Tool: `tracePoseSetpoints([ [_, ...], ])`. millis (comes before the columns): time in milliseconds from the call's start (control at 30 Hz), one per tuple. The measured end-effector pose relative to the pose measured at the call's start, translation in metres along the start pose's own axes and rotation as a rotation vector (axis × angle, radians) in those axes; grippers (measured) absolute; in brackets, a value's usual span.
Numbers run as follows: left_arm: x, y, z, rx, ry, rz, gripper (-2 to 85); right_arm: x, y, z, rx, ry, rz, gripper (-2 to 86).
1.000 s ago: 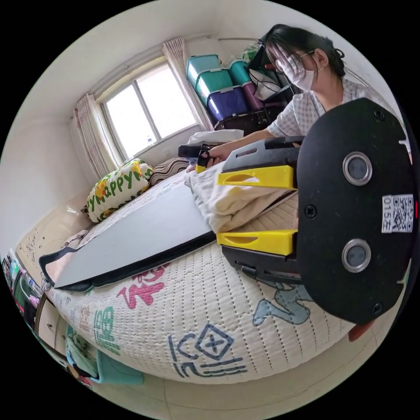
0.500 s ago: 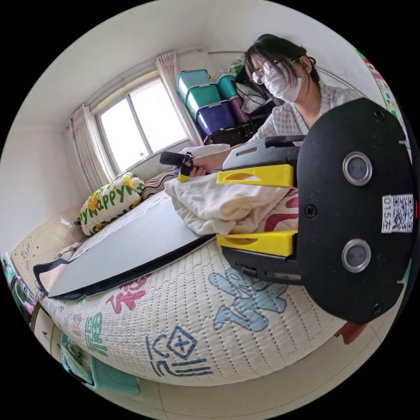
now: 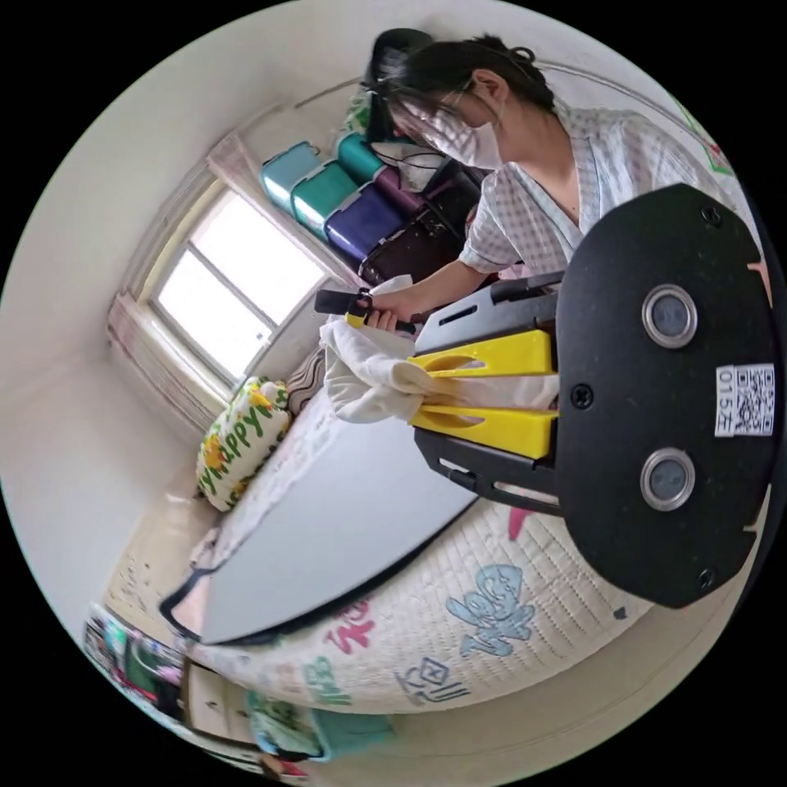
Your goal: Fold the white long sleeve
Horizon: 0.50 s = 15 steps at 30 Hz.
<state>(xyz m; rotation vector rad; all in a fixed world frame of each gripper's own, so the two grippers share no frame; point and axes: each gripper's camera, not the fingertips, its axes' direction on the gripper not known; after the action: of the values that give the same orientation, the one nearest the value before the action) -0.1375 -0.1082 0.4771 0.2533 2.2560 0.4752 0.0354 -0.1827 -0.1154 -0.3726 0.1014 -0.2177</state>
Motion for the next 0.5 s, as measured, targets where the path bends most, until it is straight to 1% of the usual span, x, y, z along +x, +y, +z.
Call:
tracePoseSetpoints([
  [67, 0.072, -0.021, -0.004, 0.016, -0.029, 0.138, 5.1, -0.048, 0.031, -0.037, 0.064, 0.047, -0.071, 8.4],
  [100, 0.089, -0.026, -0.004, 0.018, -0.030, 0.171, 5.1, -0.060, 0.039, -0.047, 0.081, 0.061, -0.088, 8.4],
  [167, 0.158, -0.049, 0.003, 0.013, -0.007, 0.290, 4.9, -0.108, 0.075, -0.089, 0.154, 0.112, -0.148, 8.4],
  [233, 0.207, -0.065, 0.014, 0.002, 0.003, 0.368, 4.9, -0.141, 0.103, -0.119, 0.195, 0.161, -0.183, 8.4],
  [333, 0.279, -0.087, 0.046, -0.014, 0.029, 0.480, 4.8, -0.193, 0.152, -0.169, 0.263, 0.270, -0.237, 8.4],
  [500, 0.369, -0.125, 0.127, -0.058, 0.166, 0.589, 4.8, -0.265, 0.234, -0.256, 0.397, 0.458, -0.281, 8.3],
])
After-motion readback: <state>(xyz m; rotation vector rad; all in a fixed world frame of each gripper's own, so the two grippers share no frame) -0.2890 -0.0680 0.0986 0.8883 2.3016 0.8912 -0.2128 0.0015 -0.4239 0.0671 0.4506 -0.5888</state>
